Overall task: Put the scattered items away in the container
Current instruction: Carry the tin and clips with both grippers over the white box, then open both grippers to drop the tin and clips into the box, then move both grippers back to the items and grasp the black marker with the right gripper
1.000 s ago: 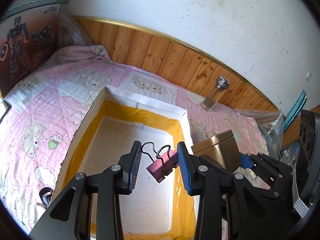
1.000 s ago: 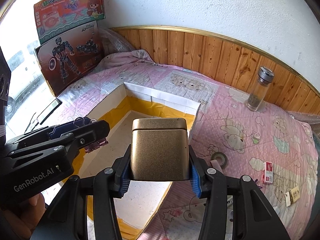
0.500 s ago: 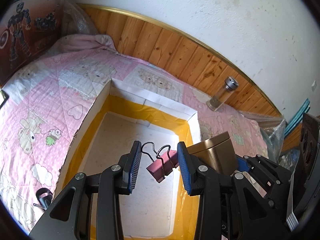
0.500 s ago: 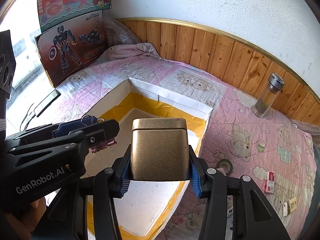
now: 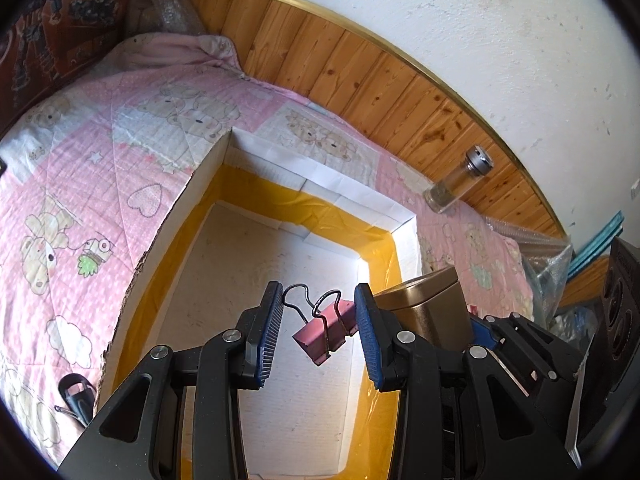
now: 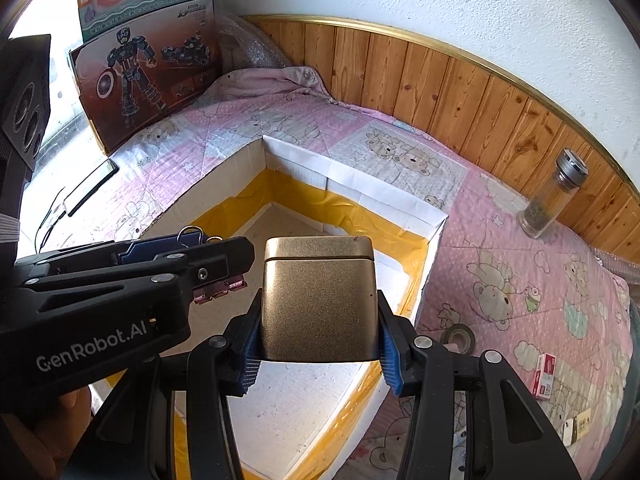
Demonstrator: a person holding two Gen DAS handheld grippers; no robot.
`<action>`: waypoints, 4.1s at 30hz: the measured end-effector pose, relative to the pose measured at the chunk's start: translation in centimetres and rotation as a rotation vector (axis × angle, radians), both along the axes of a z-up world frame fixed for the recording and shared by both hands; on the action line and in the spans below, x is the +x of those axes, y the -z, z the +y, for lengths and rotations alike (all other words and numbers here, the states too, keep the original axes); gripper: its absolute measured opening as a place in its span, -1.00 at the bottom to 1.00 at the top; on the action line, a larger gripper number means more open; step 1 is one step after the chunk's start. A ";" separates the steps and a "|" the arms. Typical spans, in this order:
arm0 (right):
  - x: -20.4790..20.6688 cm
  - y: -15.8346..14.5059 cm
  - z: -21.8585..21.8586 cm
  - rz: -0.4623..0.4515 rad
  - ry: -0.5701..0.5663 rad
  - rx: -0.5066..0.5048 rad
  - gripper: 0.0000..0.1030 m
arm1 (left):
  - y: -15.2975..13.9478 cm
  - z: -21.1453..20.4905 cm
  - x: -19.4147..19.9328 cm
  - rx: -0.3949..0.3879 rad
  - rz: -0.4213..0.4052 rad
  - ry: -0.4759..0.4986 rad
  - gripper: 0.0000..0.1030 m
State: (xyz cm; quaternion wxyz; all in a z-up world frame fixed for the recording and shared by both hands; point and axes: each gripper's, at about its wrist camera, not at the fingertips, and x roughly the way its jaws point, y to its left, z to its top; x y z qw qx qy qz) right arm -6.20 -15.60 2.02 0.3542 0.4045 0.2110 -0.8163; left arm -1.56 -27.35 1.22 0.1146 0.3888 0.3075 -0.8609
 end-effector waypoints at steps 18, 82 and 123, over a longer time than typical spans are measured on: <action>-2.8 2.6 -1.2 -0.115 -0.057 0.061 -0.04 | 4.1 -3.5 -4.3 0.220 -0.070 -0.004 -0.26; -6.5 7.9 -6.7 -0.278 -0.184 0.320 -0.01 | 10.3 -6.5 -10.1 0.130 -0.300 -0.083 -0.07; 6.8 -0.6 20.1 0.044 -0.019 -0.431 0.01 | -3.3 14.8 2.1 -0.339 0.053 0.167 -0.06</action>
